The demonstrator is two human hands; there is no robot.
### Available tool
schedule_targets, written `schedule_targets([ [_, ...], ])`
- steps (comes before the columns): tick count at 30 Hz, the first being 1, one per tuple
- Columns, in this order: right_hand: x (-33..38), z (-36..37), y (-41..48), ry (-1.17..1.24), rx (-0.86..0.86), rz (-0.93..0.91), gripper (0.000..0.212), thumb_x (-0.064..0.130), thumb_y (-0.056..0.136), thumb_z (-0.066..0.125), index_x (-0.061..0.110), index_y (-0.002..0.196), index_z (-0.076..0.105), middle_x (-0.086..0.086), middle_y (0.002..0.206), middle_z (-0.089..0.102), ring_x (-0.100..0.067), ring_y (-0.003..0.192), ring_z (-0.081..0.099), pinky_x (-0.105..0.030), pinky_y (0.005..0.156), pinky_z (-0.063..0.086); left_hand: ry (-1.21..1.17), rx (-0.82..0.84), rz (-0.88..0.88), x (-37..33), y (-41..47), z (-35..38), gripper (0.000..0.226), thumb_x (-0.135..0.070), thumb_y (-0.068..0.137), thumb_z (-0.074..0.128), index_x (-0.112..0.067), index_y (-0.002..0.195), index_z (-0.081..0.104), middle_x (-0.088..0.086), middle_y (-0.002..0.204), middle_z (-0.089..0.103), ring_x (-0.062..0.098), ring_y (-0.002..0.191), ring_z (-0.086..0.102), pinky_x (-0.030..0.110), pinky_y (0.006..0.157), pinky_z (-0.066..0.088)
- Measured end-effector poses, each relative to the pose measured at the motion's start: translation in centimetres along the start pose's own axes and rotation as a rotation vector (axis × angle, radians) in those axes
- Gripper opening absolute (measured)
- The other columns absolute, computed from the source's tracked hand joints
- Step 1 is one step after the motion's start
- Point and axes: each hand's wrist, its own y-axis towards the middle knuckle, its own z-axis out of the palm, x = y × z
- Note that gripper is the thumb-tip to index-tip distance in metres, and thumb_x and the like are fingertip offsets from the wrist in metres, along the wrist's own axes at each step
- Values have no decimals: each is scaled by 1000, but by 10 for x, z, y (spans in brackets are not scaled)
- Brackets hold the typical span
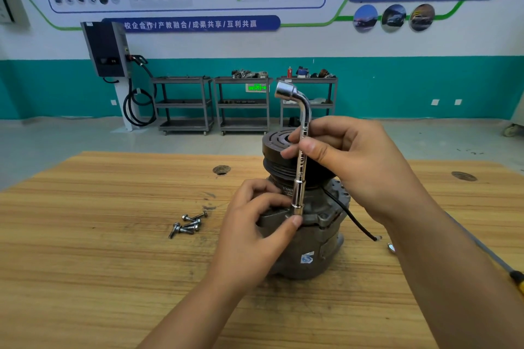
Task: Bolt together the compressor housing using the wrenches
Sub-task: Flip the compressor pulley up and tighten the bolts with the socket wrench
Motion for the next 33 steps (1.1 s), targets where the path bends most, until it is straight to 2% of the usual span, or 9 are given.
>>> schedule_targets([
  [5,-1,-5,1,-51,20,6,11,13,89,60,24,89,64,11,80,74,-1,82,69,-14,74,52,-73,20,-17,-2,1,-2,11,-41,73,64,-36,83,65,-18,97,54,2,101,53,7,81,37],
  [8,-1,-4,1,-33,4,2,9,13,87,63,22,88,65,9,79,75,-2,80,69,-13,72,50,-202,-17,-22,-3,6,-5,19,-44,78,53,-32,82,68,-10,90,63,10,90,59,21,76,45],
  [11,-3,0,1,-27,-45,-12,10,16,82,69,23,80,64,4,76,74,-7,76,70,-18,69,53,-276,-10,-53,-4,13,-3,20,-40,81,58,-25,77,70,0,82,67,21,82,60,33,74,46],
  [16,-6,3,3,-100,-150,-20,19,23,72,78,21,74,59,5,63,60,-8,62,59,-24,60,51,-330,16,-122,-5,17,5,11,-38,76,64,-32,70,71,-10,75,63,5,80,59,17,72,42],
  [20,-10,9,2,-125,-180,-39,22,29,73,77,21,72,57,8,62,55,-3,61,52,-20,58,46,-345,12,-168,-3,16,6,14,-40,64,74,-31,73,69,-10,72,60,9,76,58,27,72,47],
  [24,-7,10,1,-80,-69,11,25,44,78,67,19,84,68,2,82,68,-8,81,64,-30,77,50,-361,45,-146,-4,16,2,7,-36,74,72,-34,67,70,-13,73,61,4,78,58,16,73,42],
  [28,-6,-3,1,-85,98,29,17,26,85,56,31,95,69,8,101,70,-5,100,63,-28,88,50,-366,43,-160,-4,16,1,12,-36,71,61,-31,70,72,-11,75,61,2,80,58,12,73,41],
  [31,-9,-5,2,-107,77,18,19,14,91,57,29,89,68,7,101,70,-5,100,63,-32,90,49,-344,70,-155,-5,16,1,20,-39,74,57,-25,74,71,-6,78,59,4,81,56,13,73,40],
  [33,-11,-3,2,-109,37,34,11,16,88,63,25,89,69,4,97,71,-9,96,65,-36,89,51,-339,79,-140,-5,15,0,23,-40,78,55,-22,77,70,-6,79,58,5,82,55,15,74,40],
])
